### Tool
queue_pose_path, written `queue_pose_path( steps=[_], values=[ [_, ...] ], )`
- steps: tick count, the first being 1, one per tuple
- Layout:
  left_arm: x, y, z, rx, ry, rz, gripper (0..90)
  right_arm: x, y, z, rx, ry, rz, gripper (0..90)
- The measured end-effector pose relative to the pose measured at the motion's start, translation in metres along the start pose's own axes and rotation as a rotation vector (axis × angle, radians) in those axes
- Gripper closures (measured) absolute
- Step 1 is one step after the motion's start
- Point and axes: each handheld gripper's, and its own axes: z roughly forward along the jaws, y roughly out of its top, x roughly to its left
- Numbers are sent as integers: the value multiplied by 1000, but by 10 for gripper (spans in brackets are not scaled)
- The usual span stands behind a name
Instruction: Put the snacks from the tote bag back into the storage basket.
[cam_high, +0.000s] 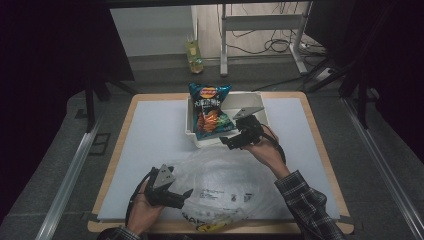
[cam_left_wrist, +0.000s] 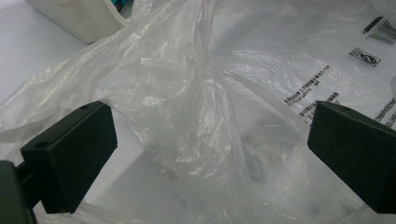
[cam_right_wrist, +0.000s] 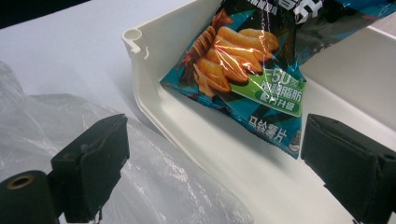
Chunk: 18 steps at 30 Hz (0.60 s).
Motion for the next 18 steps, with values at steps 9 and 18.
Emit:
queue_pose_path(
  steps=[9, 18],
  values=[
    [0, 0, 0, 0, -6, 1, 11, 2, -5, -4, -4, -2, -7, 70],
    [0, 0, 0, -1, -9, 0, 11, 6, -9, -4, 9, 3, -13, 63]
  ],
)
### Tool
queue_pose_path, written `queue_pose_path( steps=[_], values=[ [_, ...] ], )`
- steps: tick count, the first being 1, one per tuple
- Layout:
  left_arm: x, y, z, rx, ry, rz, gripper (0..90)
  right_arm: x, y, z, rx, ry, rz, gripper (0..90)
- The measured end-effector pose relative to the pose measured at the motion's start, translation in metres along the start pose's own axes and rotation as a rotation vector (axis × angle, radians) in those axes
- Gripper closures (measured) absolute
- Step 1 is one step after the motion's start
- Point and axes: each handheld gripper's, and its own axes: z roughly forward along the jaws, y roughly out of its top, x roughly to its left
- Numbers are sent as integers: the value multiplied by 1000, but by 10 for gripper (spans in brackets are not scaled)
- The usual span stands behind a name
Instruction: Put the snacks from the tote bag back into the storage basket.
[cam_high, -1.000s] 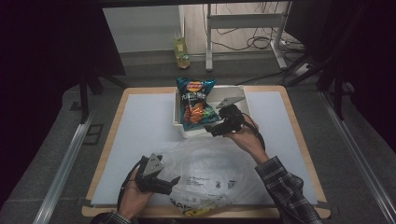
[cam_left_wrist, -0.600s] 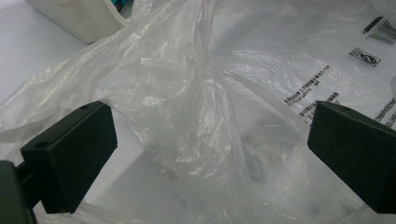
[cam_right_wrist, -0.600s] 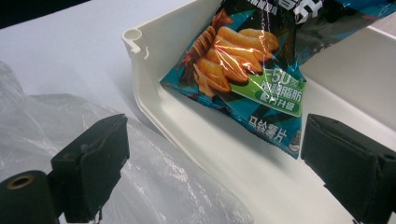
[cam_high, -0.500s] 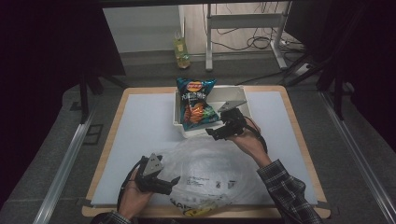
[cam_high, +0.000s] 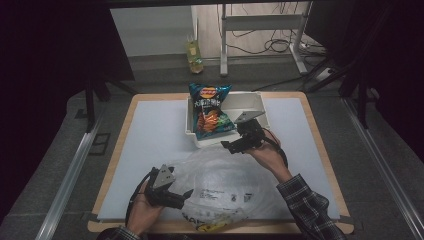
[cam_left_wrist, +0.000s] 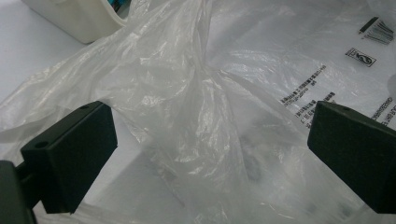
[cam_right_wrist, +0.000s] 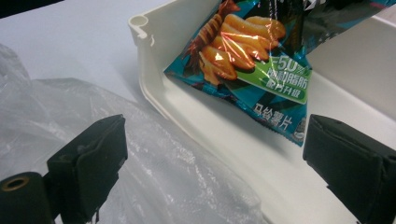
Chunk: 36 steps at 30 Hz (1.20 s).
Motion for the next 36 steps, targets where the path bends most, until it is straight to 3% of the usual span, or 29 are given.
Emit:
queue_pose_path(
  steps=[17, 36],
  values=[
    [0, 0, -1, -5, -1, 1, 11, 10, -8, -10, 10, -7, 0, 49],
    [-1, 0, -1, -8, 0, 3, 13, 17, -16, -21, 30, 19, -7, 32]
  ],
)
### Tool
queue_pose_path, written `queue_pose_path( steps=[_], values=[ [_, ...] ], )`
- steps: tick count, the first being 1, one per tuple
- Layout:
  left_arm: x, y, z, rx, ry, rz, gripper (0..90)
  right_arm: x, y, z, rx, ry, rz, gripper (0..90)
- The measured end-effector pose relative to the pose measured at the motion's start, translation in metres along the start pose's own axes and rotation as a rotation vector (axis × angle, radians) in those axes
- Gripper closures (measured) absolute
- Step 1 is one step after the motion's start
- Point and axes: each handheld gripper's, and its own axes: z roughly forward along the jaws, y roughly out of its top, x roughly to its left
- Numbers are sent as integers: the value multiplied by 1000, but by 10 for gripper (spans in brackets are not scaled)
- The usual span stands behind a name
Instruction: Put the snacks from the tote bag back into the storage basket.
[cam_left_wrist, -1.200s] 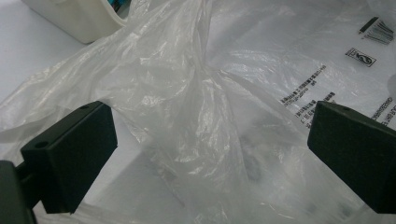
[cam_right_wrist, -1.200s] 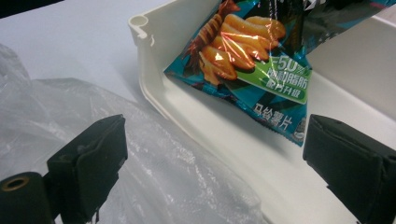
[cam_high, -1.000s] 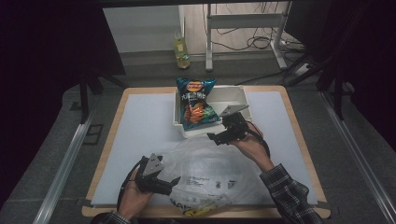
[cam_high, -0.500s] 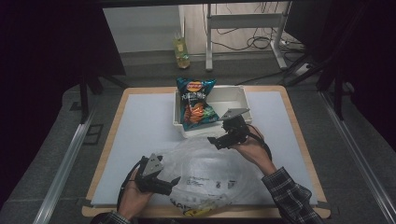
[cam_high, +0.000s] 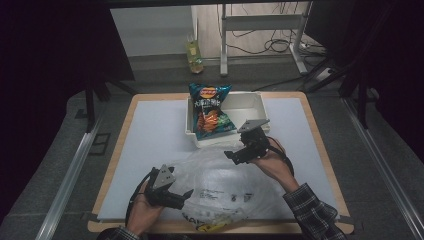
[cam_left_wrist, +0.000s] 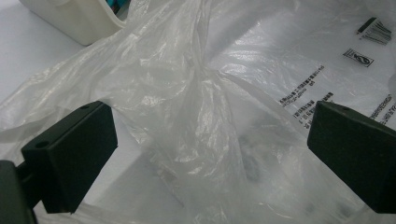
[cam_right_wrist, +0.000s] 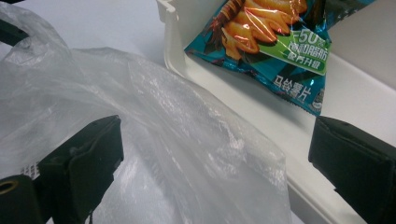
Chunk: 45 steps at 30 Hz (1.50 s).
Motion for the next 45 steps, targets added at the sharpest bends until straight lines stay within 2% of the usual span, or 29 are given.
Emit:
queue_pose_path(
  steps=[11, 20, 24, 33, 39, 45],
  values=[
    [-1, 0, -1, -3, 3, 8, 15, 1, -11, -15, -15, -13, -6, 32],
    [-1, 0, 0, -2, 4, 7, 15, 4, -16, -21, -8, 6, 5, 32],
    [0, 0, 0, -2, 2, 5, 15, 7, -19, -22, 4, 0, -2, 34],
    [0, 0, -1, -7, 1, -2, 15, 13, -24, -29, -7, -3, -25, 33],
    [1, 0, -2, -24, -5, -21, 13, 15, -28, -35, -25, 1, -18, 32],
    [1, 0, -2, -24, -5, -21, 13, 16, -32, -40, -42, 14, 1, 34]
  ],
)
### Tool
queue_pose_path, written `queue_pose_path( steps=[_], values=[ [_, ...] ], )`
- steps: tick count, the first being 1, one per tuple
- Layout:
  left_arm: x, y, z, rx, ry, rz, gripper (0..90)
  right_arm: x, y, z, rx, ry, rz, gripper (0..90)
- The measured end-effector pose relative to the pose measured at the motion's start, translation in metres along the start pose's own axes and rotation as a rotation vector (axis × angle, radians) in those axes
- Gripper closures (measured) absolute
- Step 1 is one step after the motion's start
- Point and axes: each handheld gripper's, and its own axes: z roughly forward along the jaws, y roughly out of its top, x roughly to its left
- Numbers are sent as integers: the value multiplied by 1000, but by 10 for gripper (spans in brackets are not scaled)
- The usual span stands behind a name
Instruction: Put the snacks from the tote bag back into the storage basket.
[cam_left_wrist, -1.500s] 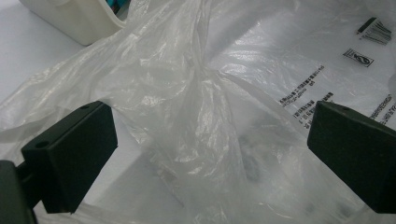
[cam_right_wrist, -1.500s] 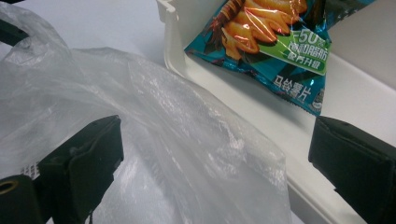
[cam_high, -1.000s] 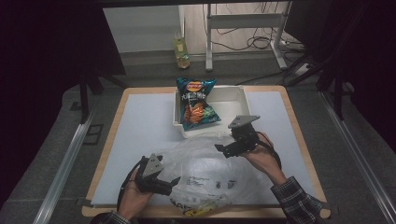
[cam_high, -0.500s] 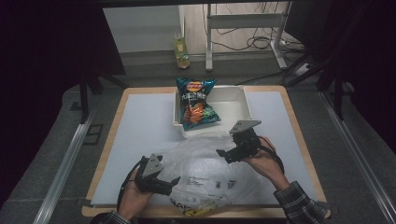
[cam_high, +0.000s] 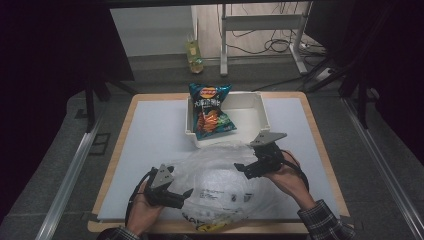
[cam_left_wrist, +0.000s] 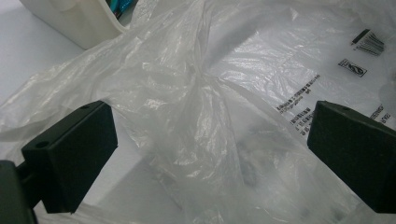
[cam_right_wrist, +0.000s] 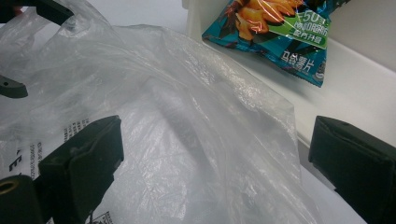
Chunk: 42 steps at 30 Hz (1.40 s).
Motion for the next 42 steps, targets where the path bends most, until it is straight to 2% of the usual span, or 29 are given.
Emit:
queue_pose_path(
  steps=[14, 24, 27, 32, 42],
  values=[
    [0, 0, 0, 3, 3, 7, 13, 5, -14, -10, 17, -12, 21, 38],
    [0, 0, 1, 7, 3, 6, 14, 11, -27, -20, 20, -27, 11, 39],
    [-1, 0, 1, 9, 5, 9, 14, 14, -29, -24, 22, -32, -13, 38],
    [-1, 0, 1, 9, 8, 9, 14, 19, -32, -29, 1, -36, -18, 38],
    [-1, 0, 1, 10, 8, 11, 14, 19, -39, -39, -9, -66, -28, 40]
  ],
)
